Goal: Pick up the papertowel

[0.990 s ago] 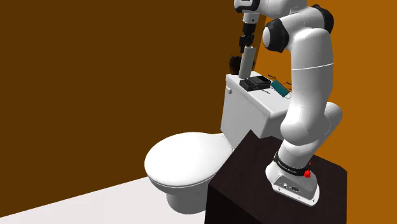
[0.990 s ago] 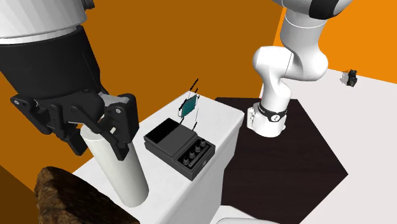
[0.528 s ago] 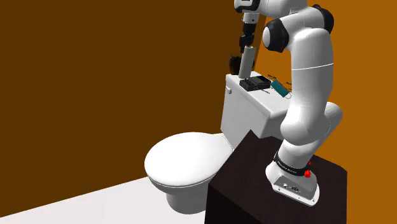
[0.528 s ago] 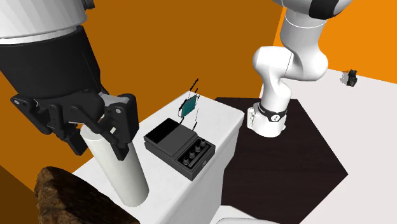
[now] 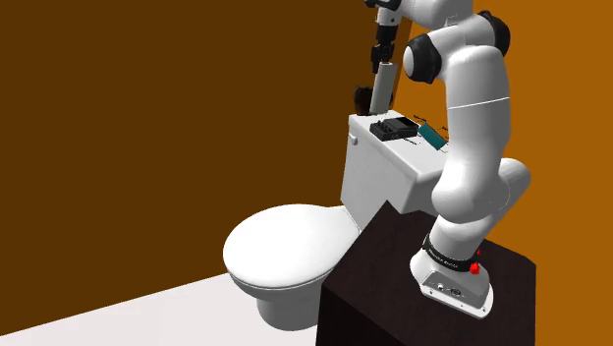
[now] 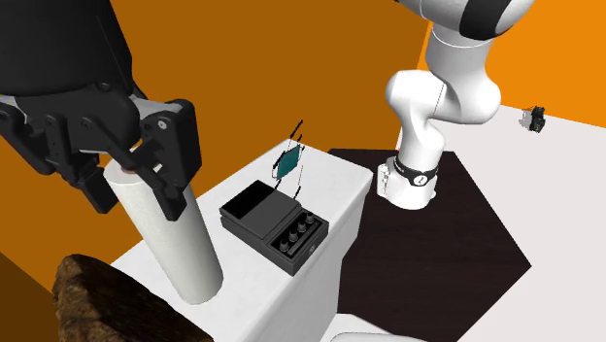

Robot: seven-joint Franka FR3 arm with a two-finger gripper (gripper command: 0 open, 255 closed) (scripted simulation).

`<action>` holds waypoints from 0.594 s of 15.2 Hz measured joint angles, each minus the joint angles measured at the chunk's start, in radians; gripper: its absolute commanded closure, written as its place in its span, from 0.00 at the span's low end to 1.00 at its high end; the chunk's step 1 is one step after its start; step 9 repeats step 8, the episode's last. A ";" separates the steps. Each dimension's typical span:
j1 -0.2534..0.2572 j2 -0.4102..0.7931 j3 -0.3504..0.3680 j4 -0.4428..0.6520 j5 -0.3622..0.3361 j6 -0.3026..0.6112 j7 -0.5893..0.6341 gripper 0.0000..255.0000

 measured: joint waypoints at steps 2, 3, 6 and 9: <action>-0.015 0.017 0.002 0.058 0.009 -0.040 0.002 1.00; -0.022 0.025 0.003 0.085 0.013 -0.059 0.004 1.00; -0.062 0.072 0.011 0.206 0.036 -0.132 0.008 1.00; -0.085 0.098 0.016 0.275 0.049 -0.173 0.012 1.00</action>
